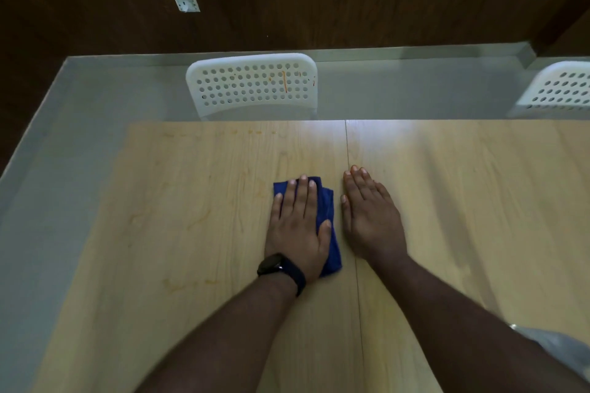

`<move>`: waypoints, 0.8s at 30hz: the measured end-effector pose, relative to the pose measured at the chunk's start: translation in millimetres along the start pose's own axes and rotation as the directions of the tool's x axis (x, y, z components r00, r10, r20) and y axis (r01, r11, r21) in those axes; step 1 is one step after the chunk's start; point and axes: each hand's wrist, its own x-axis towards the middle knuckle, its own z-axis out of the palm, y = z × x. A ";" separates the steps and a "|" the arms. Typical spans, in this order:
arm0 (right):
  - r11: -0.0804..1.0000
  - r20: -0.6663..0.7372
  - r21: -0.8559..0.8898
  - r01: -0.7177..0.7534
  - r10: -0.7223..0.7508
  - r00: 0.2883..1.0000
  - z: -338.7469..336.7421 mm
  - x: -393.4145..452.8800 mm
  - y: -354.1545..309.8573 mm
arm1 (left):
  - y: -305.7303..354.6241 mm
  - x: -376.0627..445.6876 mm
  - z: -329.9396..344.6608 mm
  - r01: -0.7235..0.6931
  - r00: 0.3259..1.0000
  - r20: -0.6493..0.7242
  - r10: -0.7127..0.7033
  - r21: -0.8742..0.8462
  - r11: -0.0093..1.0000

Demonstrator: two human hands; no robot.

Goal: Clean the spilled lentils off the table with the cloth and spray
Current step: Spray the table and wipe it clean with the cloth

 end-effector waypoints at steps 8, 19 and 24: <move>1.000 -0.056 -0.014 -0.004 0.004 0.998 4.8 0.3 1.2 | -5.5 119.4 -13.8 0.031 0.997 -0.070 -0.029 0.025 0.999; 0.997 -0.098 0.073 -0.025 0.032 0.995 0.2 -38.9 -15.5 | 3.4 -48.1 16.4 -0.006 0.998 -0.068 0.004 -0.020 1.000; 0.990 -0.062 0.143 0.003 0.006 0.998 9.5 -127.8 -36.2 | 8.9 -138.6 31.0 0.014 0.999 -0.042 -0.014 -0.001 1.000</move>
